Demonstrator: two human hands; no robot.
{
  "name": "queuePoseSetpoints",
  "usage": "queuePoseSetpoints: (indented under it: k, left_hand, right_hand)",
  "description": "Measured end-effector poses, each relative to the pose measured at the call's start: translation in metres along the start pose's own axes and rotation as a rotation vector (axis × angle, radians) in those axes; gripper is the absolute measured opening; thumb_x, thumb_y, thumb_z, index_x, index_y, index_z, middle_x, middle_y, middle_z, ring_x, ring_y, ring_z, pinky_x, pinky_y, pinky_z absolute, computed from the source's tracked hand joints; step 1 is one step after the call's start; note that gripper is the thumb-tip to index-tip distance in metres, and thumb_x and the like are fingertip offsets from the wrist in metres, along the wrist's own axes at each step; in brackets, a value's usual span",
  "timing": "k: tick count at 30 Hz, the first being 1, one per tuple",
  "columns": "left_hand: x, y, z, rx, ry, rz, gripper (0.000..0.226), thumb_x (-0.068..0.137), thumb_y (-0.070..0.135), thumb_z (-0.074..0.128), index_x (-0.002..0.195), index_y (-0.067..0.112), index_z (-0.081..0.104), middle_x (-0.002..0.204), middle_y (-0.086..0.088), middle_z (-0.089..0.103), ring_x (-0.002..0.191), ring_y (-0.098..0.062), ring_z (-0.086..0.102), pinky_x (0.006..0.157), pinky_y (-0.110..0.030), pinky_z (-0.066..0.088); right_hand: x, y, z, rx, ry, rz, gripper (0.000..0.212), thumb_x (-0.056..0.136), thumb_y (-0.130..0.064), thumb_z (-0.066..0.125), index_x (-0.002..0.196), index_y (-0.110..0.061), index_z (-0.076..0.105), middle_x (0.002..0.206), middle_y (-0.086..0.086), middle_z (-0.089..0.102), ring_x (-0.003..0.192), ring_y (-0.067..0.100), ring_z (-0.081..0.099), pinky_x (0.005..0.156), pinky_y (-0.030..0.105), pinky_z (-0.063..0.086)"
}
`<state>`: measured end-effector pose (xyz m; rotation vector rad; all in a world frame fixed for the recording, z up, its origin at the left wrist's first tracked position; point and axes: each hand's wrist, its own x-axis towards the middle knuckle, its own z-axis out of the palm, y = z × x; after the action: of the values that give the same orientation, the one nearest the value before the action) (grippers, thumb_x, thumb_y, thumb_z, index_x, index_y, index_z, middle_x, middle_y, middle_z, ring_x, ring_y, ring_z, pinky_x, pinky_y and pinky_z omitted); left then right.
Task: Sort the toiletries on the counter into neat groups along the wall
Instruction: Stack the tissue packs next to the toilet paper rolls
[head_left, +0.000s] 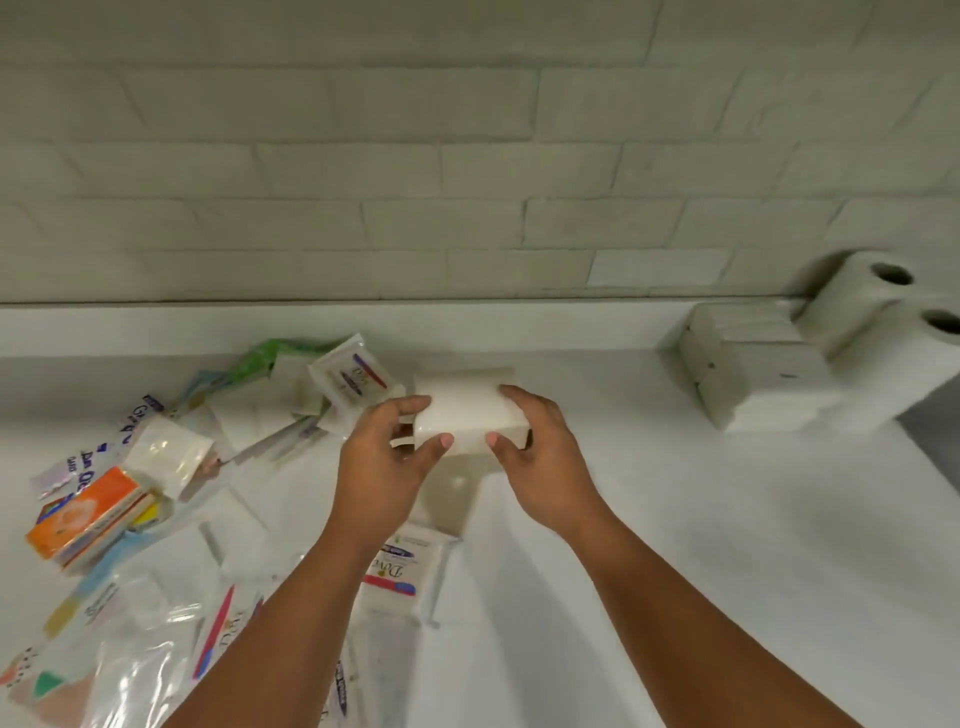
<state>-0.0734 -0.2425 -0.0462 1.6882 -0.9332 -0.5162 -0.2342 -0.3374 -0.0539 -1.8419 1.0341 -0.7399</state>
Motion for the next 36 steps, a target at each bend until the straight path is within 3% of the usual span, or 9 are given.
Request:
queuePoseSetpoints:
  k: [5, 7, 11, 17, 21, 26, 29, 33, 36]
  left_hand:
    - [-0.016, 0.033, 0.081, -0.046, -0.096, 0.026, 0.041, 0.079, 0.012, 0.083, 0.114, 0.028, 0.067, 0.118, 0.010, 0.061, 0.095, 0.001, 0.063, 0.075, -0.017, 0.056]
    - [-0.019, 0.043, 0.112, -0.058, -0.140, 0.037, 0.041, 0.078, 0.009, 0.083, 0.112, 0.027, 0.067, 0.117, 0.012, 0.063, 0.094, -0.003, 0.066, 0.075, -0.021, 0.058]
    - [-0.022, 0.063, 0.170, -0.044, -0.208, 0.036, 0.043, 0.079, 0.009, 0.082, 0.112, 0.031, 0.065, 0.104, 0.017, 0.066, 0.086, -0.005, 0.068, 0.072, -0.019, 0.056]
    - [-0.010, 0.091, 0.248, -0.014, -0.267, 0.133, 0.042, 0.080, 0.009, 0.080, 0.109, 0.033, 0.063, 0.104, 0.025, 0.064, 0.089, 0.000, 0.062, 0.074, -0.016, 0.053]
    - [0.008, 0.106, 0.286, 0.006, -0.286, 0.181, 0.036, 0.080, 0.010, 0.079, 0.102, 0.034, 0.063, 0.105, 0.030, 0.063, 0.090, -0.001, 0.062, 0.077, -0.019, 0.054]
    - [0.039, 0.123, 0.330, 0.042, -0.276, 0.181, 0.033, 0.081, 0.014, 0.080, 0.101, 0.033, 0.063, 0.102, 0.027, 0.062, 0.091, -0.003, 0.062, 0.074, -0.010, 0.050]
    - [0.056, 0.129, 0.351, 0.098, -0.267, 0.216, 0.032, 0.082, 0.014, 0.079, 0.104, 0.032, 0.062, 0.099, 0.027, 0.060, 0.088, -0.001, 0.061, 0.074, -0.008, 0.047]
    - [0.076, 0.132, 0.379, 0.155, -0.258, 0.255, 0.033, 0.084, 0.014, 0.076, 0.108, 0.031, 0.062, 0.100, 0.018, 0.063, 0.087, -0.008, 0.061, 0.074, -0.010, 0.043]
    - [0.088, 0.130, 0.392, 0.204, -0.262, 0.270, 0.032, 0.085, 0.014, 0.074, 0.110, 0.030, 0.063, 0.103, 0.012, 0.066, 0.088, -0.009, 0.061, 0.075, -0.010, 0.042]
  right_hand:
    - [-0.015, 0.038, -0.084, 0.004, 0.071, 0.009, 0.050, 0.095, -0.018, 0.062, 0.139, -0.037, 0.047, 0.138, -0.009, 0.044, 0.096, 0.007, 0.063, 0.092, 0.026, 0.053]
    - [-0.018, 0.053, -0.112, -0.015, 0.101, 0.010, 0.051, 0.094, -0.016, 0.062, 0.138, -0.037, 0.048, 0.139, -0.010, 0.044, 0.102, 0.007, 0.061, 0.092, 0.027, 0.053]
    - [-0.019, 0.079, -0.167, -0.069, 0.134, 0.015, 0.051, 0.095, -0.016, 0.062, 0.139, -0.037, 0.047, 0.141, -0.011, 0.044, 0.111, 0.004, 0.054, 0.089, 0.014, 0.049]
    - [-0.005, 0.110, -0.236, -0.171, 0.232, 0.005, 0.049, 0.094, -0.020, 0.063, 0.139, -0.033, 0.048, 0.139, -0.011, 0.051, 0.122, 0.009, 0.051, 0.104, 0.029, 0.044]
    - [0.011, 0.122, -0.269, -0.197, 0.299, -0.014, 0.047, 0.094, -0.019, 0.063, 0.138, -0.028, 0.051, 0.138, -0.010, 0.055, 0.127, 0.011, 0.049, 0.109, 0.029, 0.040]
    - [0.044, 0.132, -0.301, -0.188, 0.421, -0.030, 0.044, 0.089, -0.012, 0.068, 0.131, -0.022, 0.059, 0.129, -0.004, 0.061, 0.113, 0.014, 0.058, 0.101, 0.029, 0.047]
    - [0.068, 0.140, -0.316, -0.233, 0.415, 0.003, 0.044, 0.089, -0.012, 0.067, 0.131, -0.023, 0.059, 0.128, -0.002, 0.060, 0.111, 0.014, 0.060, 0.099, 0.028, 0.048]
    - [0.093, 0.147, -0.333, -0.257, 0.399, 0.078, 0.040, 0.093, -0.014, 0.063, 0.131, -0.025, 0.057, 0.125, -0.005, 0.062, 0.112, 0.012, 0.058, 0.091, 0.015, 0.039]
    - [0.105, 0.150, -0.341, -0.250, 0.381, 0.110, 0.039, 0.095, -0.013, 0.060, 0.132, -0.025, 0.056, 0.126, -0.008, 0.063, 0.117, 0.011, 0.057, 0.096, 0.014, 0.037]
